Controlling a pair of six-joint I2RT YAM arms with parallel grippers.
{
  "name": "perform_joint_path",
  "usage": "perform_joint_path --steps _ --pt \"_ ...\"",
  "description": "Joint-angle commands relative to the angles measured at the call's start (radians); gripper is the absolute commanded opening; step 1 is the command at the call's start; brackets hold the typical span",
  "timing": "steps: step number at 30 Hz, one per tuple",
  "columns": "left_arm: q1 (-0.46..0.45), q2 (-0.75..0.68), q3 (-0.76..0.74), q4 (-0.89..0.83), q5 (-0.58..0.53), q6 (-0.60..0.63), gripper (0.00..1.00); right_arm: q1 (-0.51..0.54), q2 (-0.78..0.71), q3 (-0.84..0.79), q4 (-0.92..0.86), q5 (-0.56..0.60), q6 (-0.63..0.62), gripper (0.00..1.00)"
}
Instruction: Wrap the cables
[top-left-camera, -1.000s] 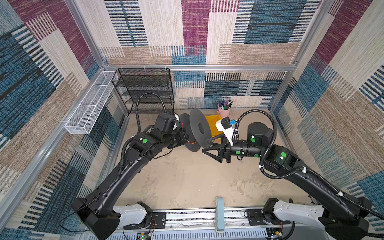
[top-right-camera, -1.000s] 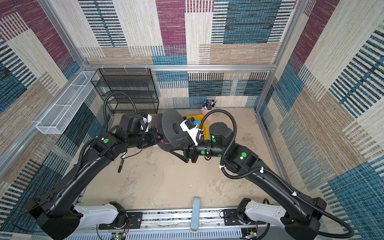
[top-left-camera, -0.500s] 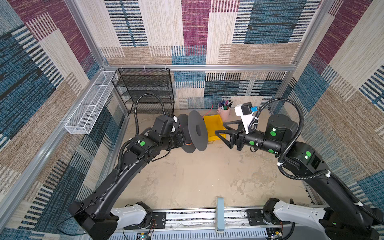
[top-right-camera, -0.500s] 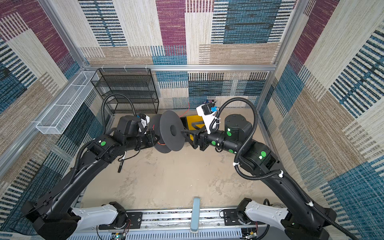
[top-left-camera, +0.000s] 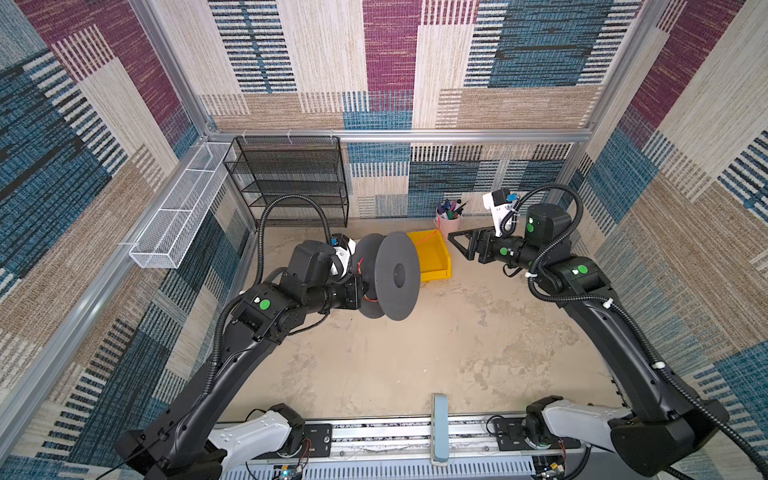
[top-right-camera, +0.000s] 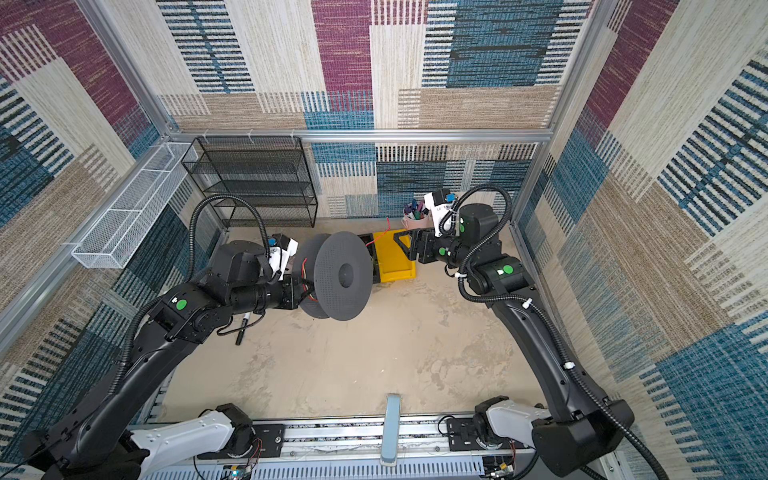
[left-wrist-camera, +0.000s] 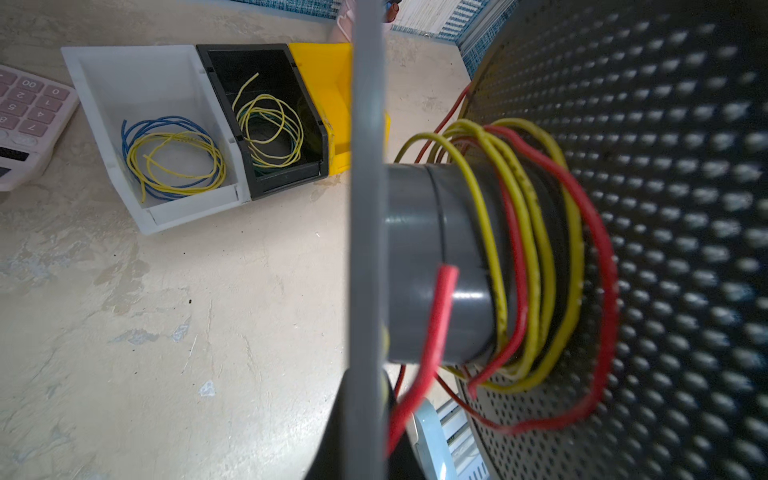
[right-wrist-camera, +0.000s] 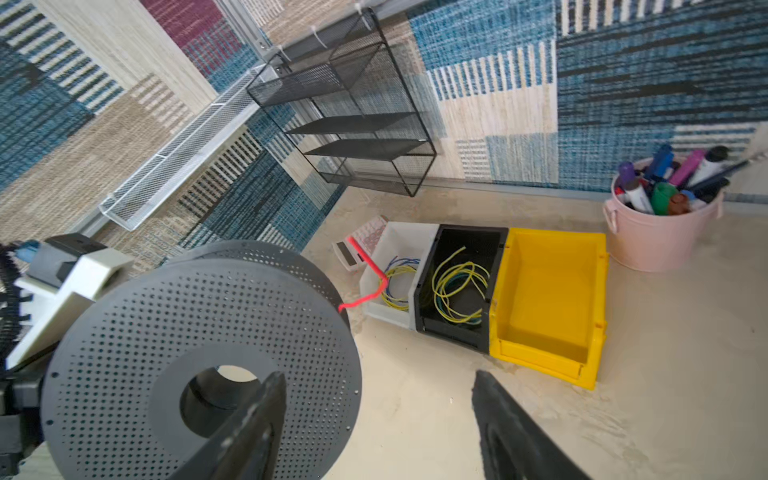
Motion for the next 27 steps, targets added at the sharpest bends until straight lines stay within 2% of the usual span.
perform_joint_path --steps 1,6,12,18,22,27 --pt "0.000 -0.003 0.008 0.013 0.008 0.047 0.00 0.000 0.031 0.093 0.016 -0.068 -0.015 0.73" --pt "-0.001 -0.016 0.000 0.006 -0.043 0.085 0.00 -0.003 0.068 0.146 -0.032 -0.188 0.064 0.75" --pt "-0.002 -0.031 -0.039 0.033 -0.112 0.199 0.00 -0.009 0.156 0.225 -0.056 -0.245 0.155 0.75" --pt "-0.005 -0.060 -0.120 0.136 -0.201 0.329 0.00 -0.012 0.288 0.337 -0.157 -0.226 0.137 0.74" --pt "-0.012 -0.070 -0.152 0.206 -0.243 0.388 0.00 -0.011 0.385 0.393 -0.246 -0.190 0.080 0.70" --pt "-0.033 -0.083 -0.194 0.243 -0.264 0.434 0.00 -0.010 0.473 0.439 -0.312 -0.123 0.013 0.70"
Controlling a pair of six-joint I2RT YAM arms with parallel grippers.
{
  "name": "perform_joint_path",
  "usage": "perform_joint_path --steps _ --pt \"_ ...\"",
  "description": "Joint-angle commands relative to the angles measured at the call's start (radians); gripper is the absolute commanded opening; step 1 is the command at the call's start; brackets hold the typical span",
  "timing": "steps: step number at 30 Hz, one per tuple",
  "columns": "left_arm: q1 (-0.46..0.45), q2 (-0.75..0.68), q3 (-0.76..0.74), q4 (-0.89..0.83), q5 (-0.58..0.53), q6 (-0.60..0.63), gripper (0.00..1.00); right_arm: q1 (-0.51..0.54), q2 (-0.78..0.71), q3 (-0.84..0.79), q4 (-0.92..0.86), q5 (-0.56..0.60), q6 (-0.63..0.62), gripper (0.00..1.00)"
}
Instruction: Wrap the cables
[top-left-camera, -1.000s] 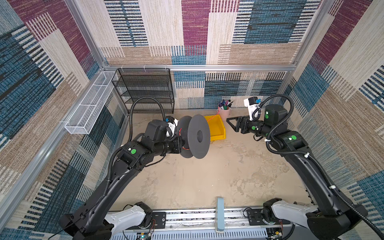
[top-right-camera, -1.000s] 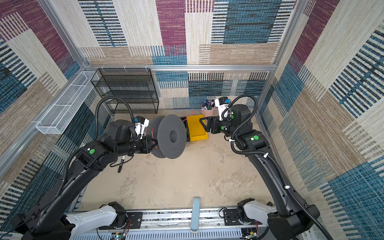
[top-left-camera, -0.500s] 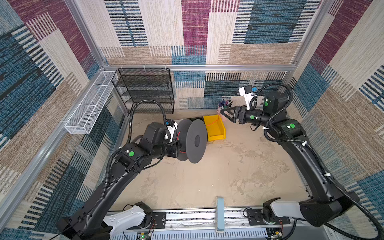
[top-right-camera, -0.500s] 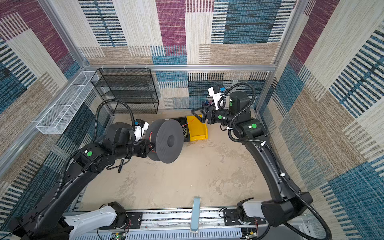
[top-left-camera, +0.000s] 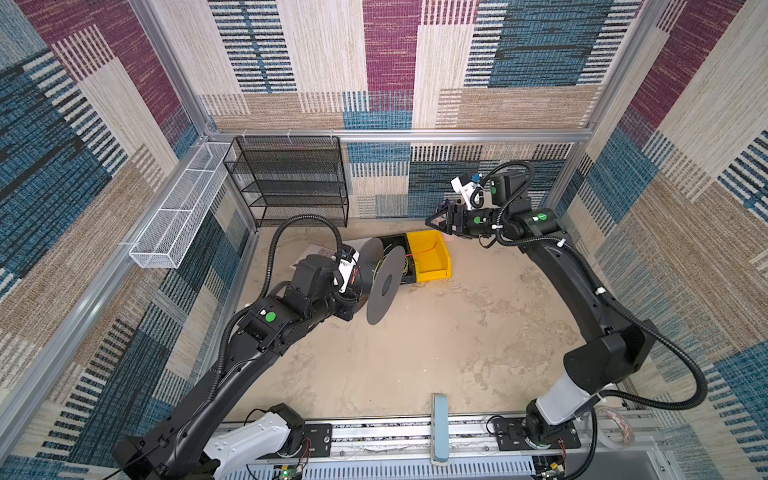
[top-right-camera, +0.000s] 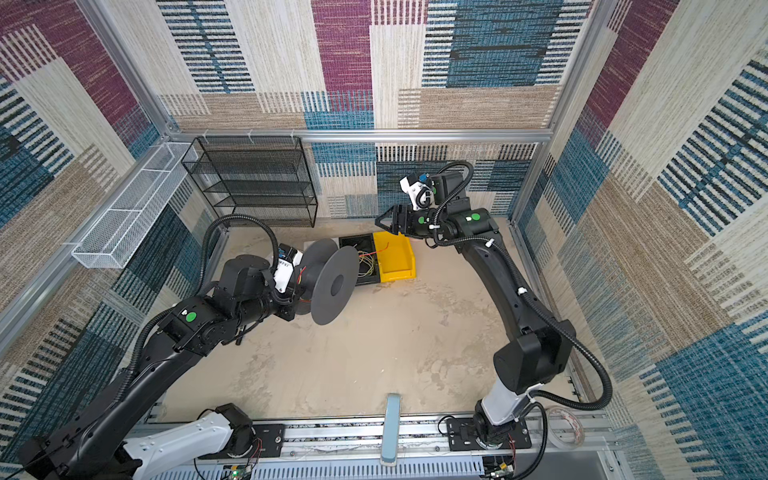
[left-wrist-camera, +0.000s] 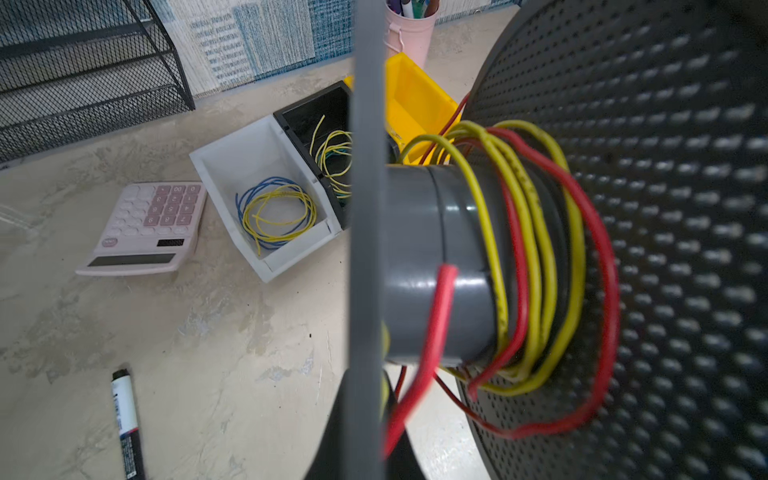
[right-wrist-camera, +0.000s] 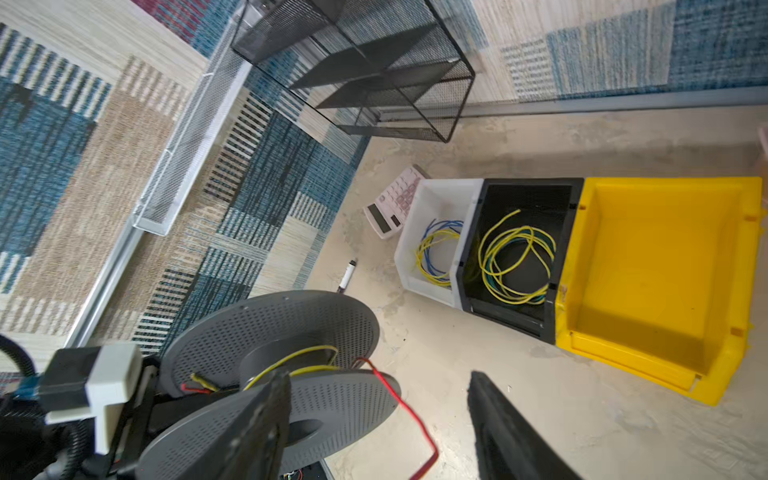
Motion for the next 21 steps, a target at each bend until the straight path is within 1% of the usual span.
perform_joint_path --steps 1,5,7,10,14,16,21 --pt "-0.017 -0.014 -0.021 0.122 -0.041 0.070 0.00 0.003 0.048 0.027 -0.048 0.038 -0.047 0.70" --pt "-0.042 -0.023 -0.034 0.122 -0.102 0.107 0.00 0.010 0.116 0.075 -0.060 0.013 -0.044 0.69" --pt "-0.046 -0.028 -0.038 0.122 -0.127 0.117 0.00 0.012 0.156 0.133 -0.123 0.028 -0.074 0.69" --pt "-0.050 -0.031 -0.038 0.122 -0.136 0.124 0.00 0.013 0.184 0.166 -0.199 0.063 -0.126 0.69" --pt "-0.056 -0.031 -0.042 0.123 -0.147 0.131 0.00 0.013 0.186 0.147 -0.259 0.022 -0.155 0.66" --pt "-0.058 -0.036 -0.048 0.122 -0.156 0.135 0.00 0.013 0.169 0.123 -0.274 -0.012 -0.158 0.66" --pt "-0.063 -0.046 -0.057 0.123 -0.166 0.135 0.00 0.012 0.118 0.078 -0.309 -0.054 -0.159 0.66"
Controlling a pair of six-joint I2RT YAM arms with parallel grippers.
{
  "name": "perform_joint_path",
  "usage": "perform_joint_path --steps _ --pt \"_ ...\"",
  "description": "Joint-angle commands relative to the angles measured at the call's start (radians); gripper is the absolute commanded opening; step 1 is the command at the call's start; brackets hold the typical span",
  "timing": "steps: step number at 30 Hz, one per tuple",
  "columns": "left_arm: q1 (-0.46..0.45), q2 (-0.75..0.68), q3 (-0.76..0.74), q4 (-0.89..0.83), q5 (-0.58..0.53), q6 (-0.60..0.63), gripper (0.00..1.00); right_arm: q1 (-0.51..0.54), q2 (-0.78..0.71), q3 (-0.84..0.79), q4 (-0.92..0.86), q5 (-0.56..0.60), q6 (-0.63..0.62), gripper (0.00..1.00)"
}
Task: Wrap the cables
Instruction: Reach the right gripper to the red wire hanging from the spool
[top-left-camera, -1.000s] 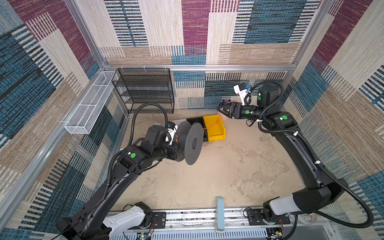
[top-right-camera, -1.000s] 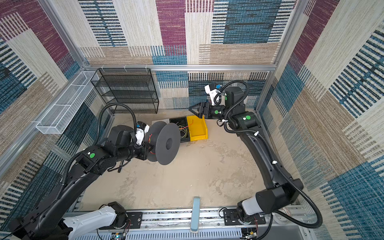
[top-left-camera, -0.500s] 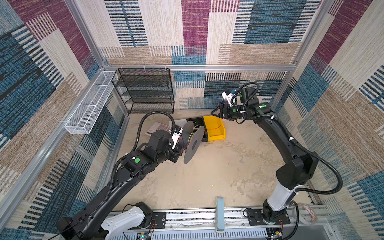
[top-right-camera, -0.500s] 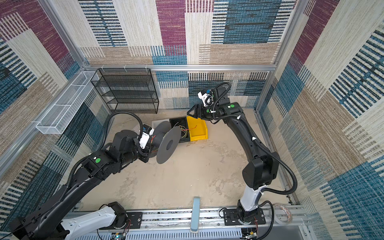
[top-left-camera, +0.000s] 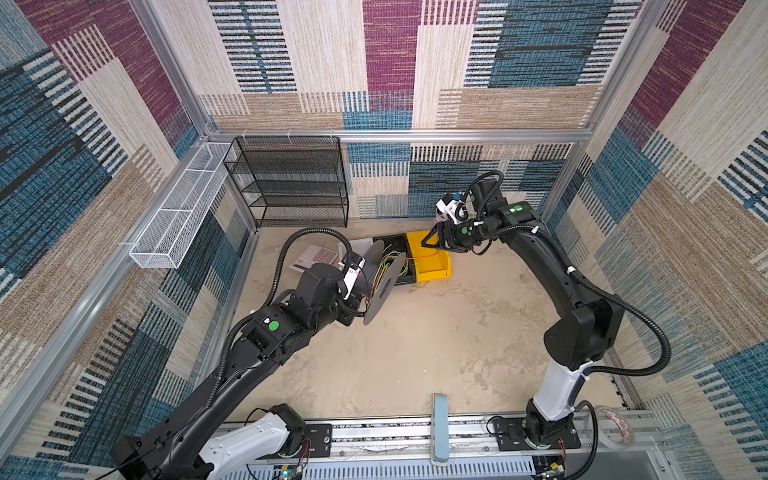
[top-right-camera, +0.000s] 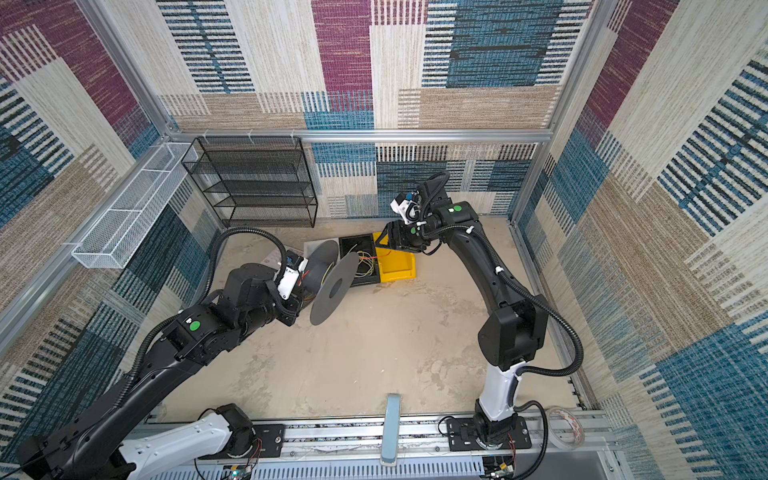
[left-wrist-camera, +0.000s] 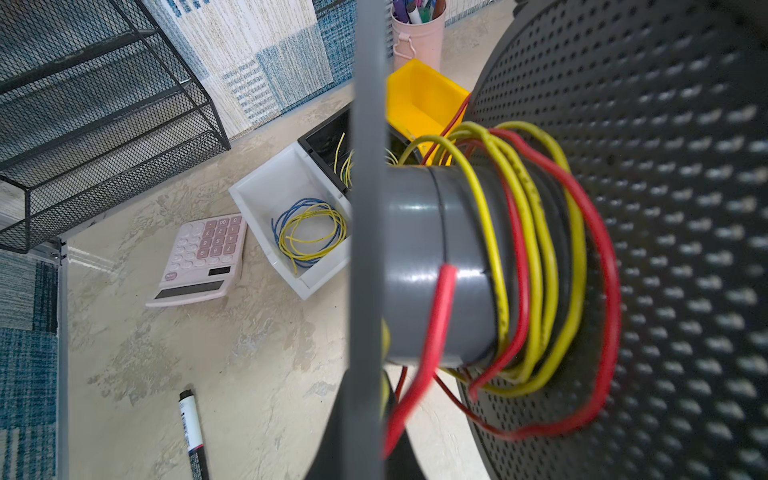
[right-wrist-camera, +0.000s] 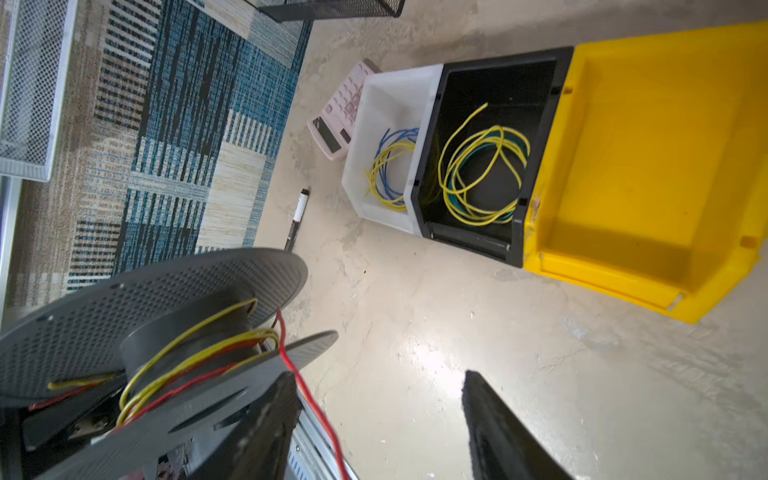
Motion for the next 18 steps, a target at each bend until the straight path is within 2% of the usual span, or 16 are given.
perform_joint_path --steps 1,4,10,18 --pt "-0.002 -0.008 -0.001 0.074 -0.026 0.015 0.00 0.000 -0.030 -0.017 -0.041 -0.055 -0.019 0.66" --pt "-0.006 -0.009 -0.003 0.074 -0.028 0.013 0.00 0.000 -0.052 -0.052 -0.041 -0.062 -0.016 0.62" --pt "-0.011 -0.011 -0.007 0.074 -0.028 0.013 0.00 -0.012 -0.076 -0.150 0.014 -0.149 0.007 0.46" --pt "-0.017 -0.008 -0.017 0.074 -0.049 0.018 0.00 -0.012 -0.085 -0.166 0.012 -0.226 0.026 0.42"
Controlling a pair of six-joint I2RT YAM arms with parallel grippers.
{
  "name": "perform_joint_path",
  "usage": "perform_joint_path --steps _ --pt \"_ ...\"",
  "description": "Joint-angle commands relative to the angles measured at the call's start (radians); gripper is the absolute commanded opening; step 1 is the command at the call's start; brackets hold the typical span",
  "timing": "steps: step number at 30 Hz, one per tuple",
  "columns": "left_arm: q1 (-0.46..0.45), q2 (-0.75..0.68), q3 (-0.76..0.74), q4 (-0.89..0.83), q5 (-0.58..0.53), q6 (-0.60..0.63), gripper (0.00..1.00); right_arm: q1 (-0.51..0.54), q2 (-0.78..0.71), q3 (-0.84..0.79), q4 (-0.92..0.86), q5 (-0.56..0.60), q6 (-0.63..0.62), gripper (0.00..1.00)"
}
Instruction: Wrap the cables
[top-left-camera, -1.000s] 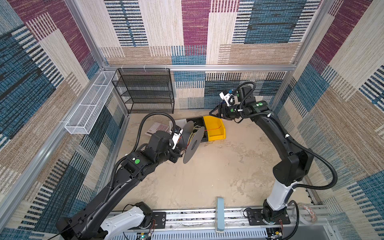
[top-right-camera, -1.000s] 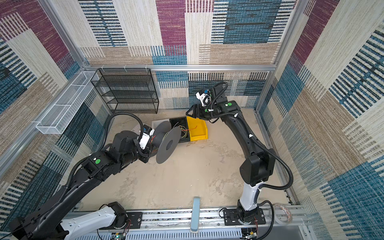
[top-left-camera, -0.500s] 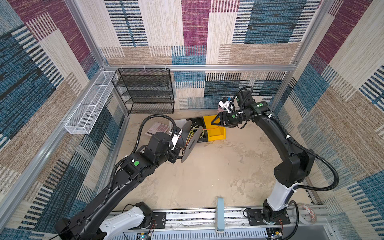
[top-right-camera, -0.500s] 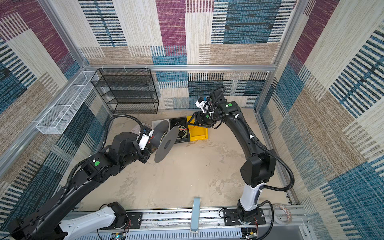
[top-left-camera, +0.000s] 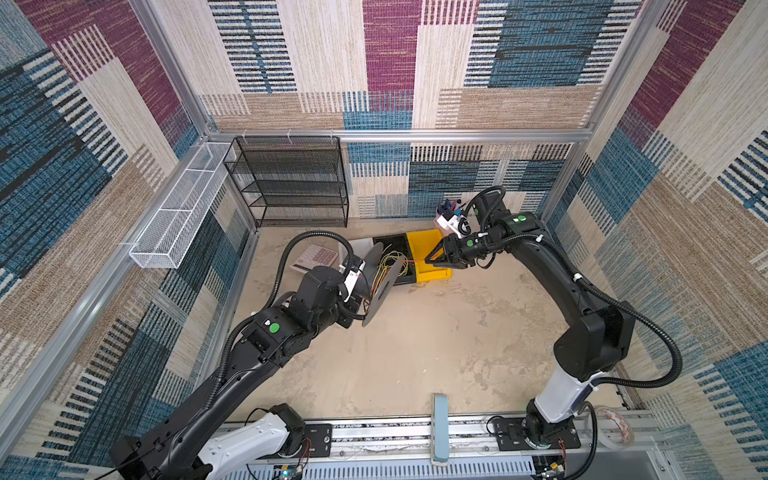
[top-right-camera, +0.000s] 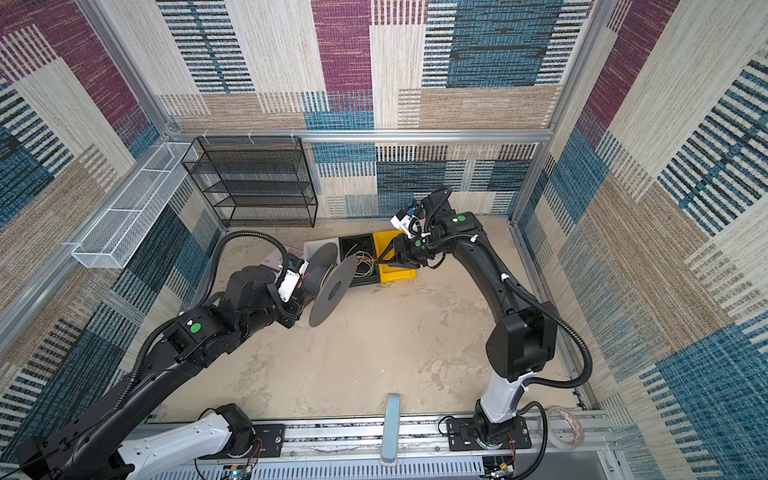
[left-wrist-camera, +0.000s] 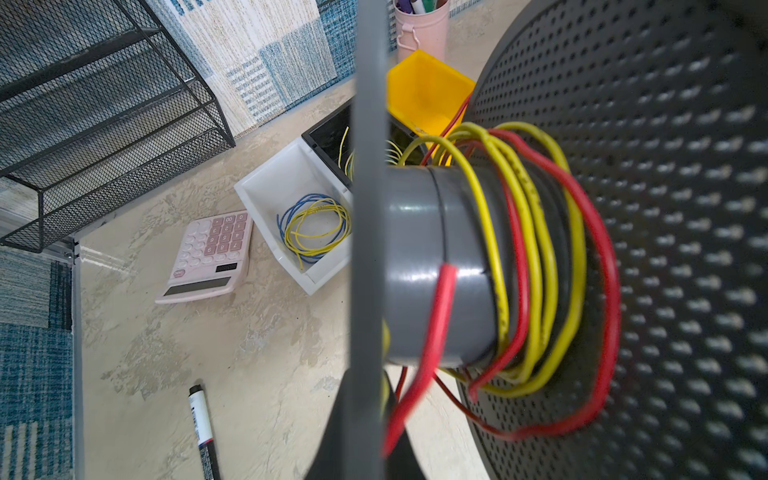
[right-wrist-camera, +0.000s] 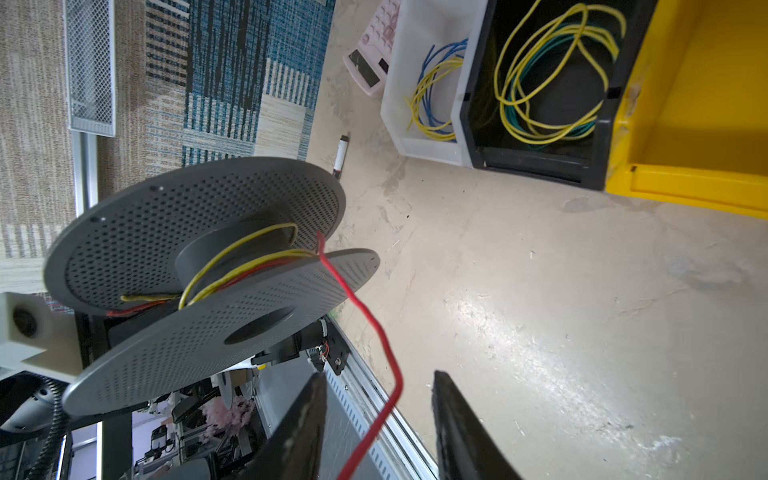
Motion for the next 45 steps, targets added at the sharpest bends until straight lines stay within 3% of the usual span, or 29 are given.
perform_joint_path --steps 1,6,11,16,31,37,45 --pt "-0.003 -0.001 0.000 0.075 -0.022 0.008 0.00 0.001 -0.011 -0.004 0.024 -0.056 0.015 0.40" --pt "-0.006 0.002 0.002 0.074 -0.016 0.009 0.00 -0.016 -0.013 -0.036 0.074 -0.127 0.042 0.34" --pt "-0.009 -0.003 -0.004 0.076 -0.018 0.008 0.00 -0.042 -0.003 -0.015 0.072 -0.179 0.055 0.52" --pt "-0.012 0.000 -0.006 0.076 -0.012 0.005 0.00 -0.069 -0.023 -0.080 0.153 -0.258 0.121 0.54" --pt "-0.021 -0.023 -0.014 0.076 -0.017 0.013 0.00 -0.076 0.004 -0.116 0.164 -0.325 0.116 0.31" --pt "-0.025 -0.022 -0.012 0.076 -0.016 0.013 0.00 -0.077 0.010 -0.117 0.162 -0.326 0.116 0.12" --pt "-0.027 -0.024 -0.015 0.076 -0.022 0.016 0.00 -0.079 0.008 -0.118 0.154 -0.333 0.103 0.00"
